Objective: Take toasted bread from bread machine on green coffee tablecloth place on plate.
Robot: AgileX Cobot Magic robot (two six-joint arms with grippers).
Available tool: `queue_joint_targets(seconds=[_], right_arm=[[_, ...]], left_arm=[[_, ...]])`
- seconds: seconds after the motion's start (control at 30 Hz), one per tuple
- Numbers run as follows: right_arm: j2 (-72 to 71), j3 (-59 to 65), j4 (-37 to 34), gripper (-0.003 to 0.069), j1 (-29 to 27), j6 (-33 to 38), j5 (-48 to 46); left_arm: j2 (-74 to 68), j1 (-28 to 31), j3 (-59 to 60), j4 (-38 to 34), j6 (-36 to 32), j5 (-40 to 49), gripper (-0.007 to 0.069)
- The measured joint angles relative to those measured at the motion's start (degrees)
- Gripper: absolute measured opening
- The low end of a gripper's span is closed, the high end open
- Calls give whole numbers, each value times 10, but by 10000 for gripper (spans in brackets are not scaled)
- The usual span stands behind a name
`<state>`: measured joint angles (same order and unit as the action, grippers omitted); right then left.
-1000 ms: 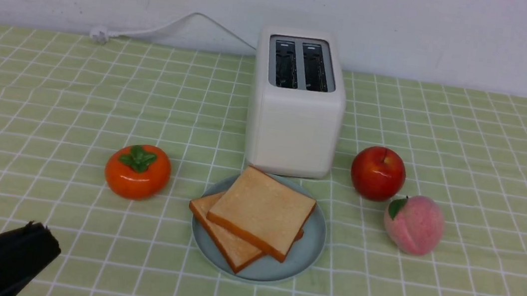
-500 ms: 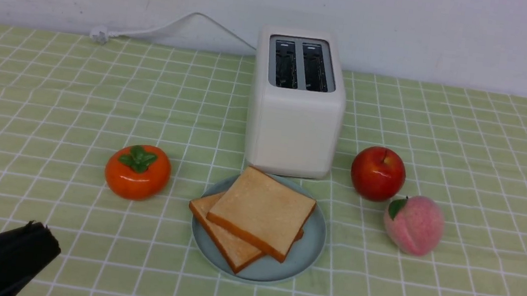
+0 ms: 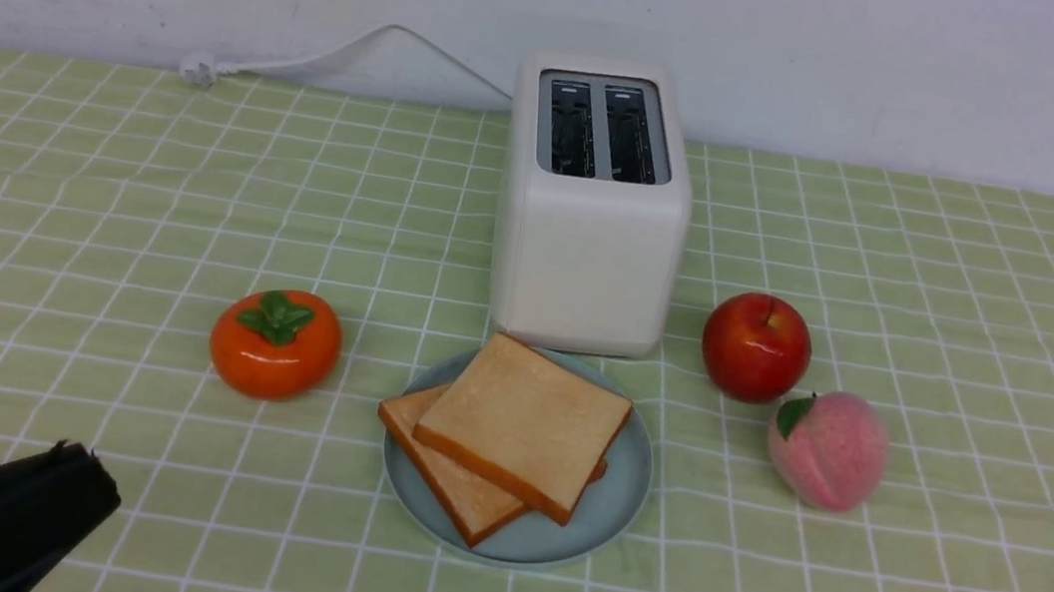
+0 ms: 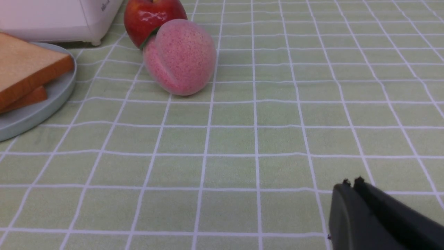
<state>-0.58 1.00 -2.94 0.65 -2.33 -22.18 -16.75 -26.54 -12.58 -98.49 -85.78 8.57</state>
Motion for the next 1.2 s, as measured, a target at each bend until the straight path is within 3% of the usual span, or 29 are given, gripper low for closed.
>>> queue_joint_targets(seconds=[0.43, 0.53, 0.57, 0.6, 0.63, 0.67, 0.7, 0.73, 0.9, 1.03, 1.2], right_arm=[[0, 0, 0, 15, 0, 0, 0], [0, 0, 0, 18, 0, 0, 0], [0, 0, 0, 19, 0, 0, 0], [0, 0, 0, 20, 0, 0, 0], [0, 0, 0, 22, 0, 0, 0], [0, 0, 0, 22, 0, 0, 0], [0, 0, 0, 24, 0, 0, 0], [0, 0, 0, 25, 0, 0, 0], [0, 0, 0, 32, 0, 0, 0], [0, 0, 1, 33, 0, 0, 0], [0, 0, 1, 38, 0, 0, 0]], left_arm=[[0, 0, 0, -4, -2, -82, 17], [0, 0, 0, 37, 24, -86, 17], [0, 0, 0, 99, 68, -86, 17], [0, 0, 0, 109, 76, -86, 17], [0, 0, 0, 214, 162, -86, 17], [0, 0, 0, 214, 174, -86, 17], [0, 0, 0, 342, 298, -86, 17], [0, 0, 0, 408, 367, -86, 17], [0, 0, 0, 654, 614, -69, 17], [0, 0, 1, 761, 714, -57, 17], [0, 13, 3, 825, 769, -63, 17]])
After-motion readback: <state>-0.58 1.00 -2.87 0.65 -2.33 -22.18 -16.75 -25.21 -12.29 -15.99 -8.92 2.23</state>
